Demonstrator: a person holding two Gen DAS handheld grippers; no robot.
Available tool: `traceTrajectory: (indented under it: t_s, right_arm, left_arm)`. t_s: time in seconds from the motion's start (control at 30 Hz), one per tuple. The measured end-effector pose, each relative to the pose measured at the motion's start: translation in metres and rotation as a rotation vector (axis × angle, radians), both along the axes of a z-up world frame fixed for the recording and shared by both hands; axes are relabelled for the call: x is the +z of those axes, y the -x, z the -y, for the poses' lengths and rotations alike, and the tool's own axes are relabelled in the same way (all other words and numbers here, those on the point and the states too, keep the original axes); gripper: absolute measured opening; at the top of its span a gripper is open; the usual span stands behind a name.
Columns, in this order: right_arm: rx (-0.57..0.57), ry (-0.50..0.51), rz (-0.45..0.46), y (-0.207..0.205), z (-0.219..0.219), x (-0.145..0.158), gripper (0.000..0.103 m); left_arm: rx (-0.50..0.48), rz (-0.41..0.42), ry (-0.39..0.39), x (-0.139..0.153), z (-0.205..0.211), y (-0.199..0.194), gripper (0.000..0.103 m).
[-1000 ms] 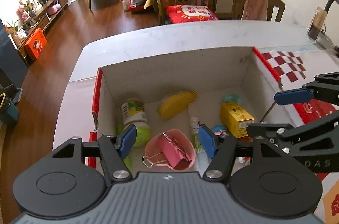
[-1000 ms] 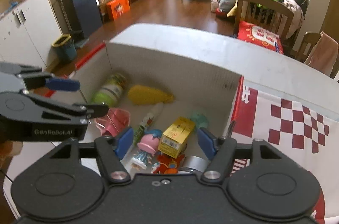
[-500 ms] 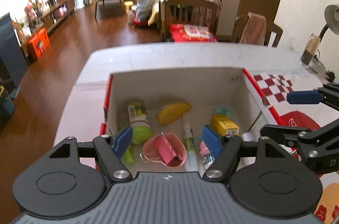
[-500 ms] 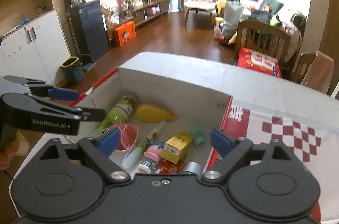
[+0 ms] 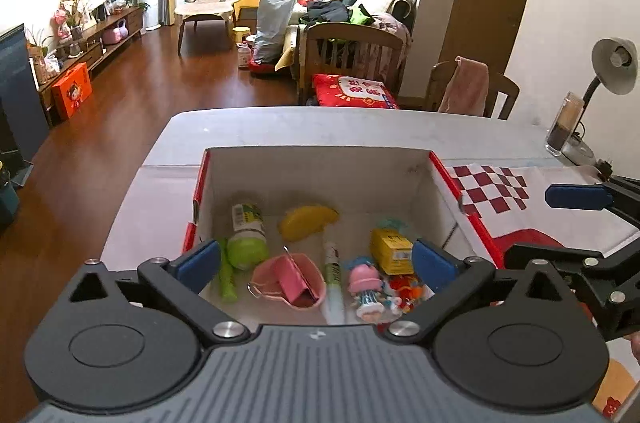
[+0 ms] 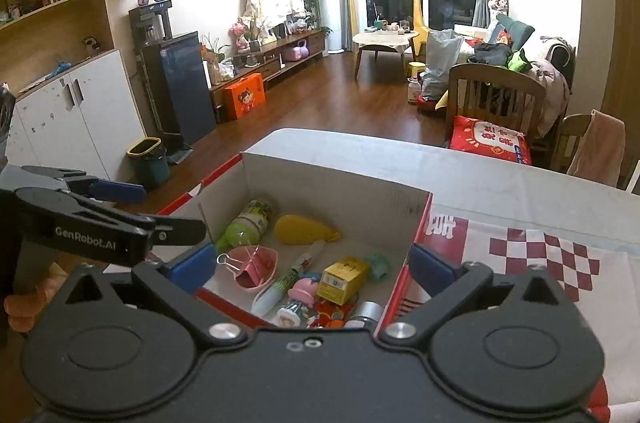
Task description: Organize rigid objects
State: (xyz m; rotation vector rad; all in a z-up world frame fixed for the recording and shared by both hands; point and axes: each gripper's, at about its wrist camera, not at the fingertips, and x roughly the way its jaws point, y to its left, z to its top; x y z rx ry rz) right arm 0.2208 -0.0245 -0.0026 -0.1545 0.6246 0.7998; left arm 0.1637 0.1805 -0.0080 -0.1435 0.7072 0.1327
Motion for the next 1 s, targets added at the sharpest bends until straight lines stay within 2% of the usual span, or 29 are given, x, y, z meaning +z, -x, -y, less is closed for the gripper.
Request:
traceTrajectory:
  t_s: [0.23,0.6,0.83,1.0]
  right_arm:
    - [-0.007,-0.025,0.005,0.008,0.005,0.004,0.103]
    - [-0.026,-0.059,-0.024,0.013,0.015,0.004,0.103]
    - [-0.032,-0.068,-0.032,0.015,0.019,0.002,0.103]
    - [-0.045,-0.065,-0.032,0.013,0.024,0.000,0.103]
  left_arm:
    - [0.014,-0.014,-0.036,0.000,0.017,0.012,0.103]
    - [0.020,0.028,-0.082,0.010,0.037,0.035,0.103]
    - [0.037,0.017,-0.094,0.009,0.039,0.038,0.103]
    - [0.042,0.018,-0.070,0.011,0.038,0.039,0.103]
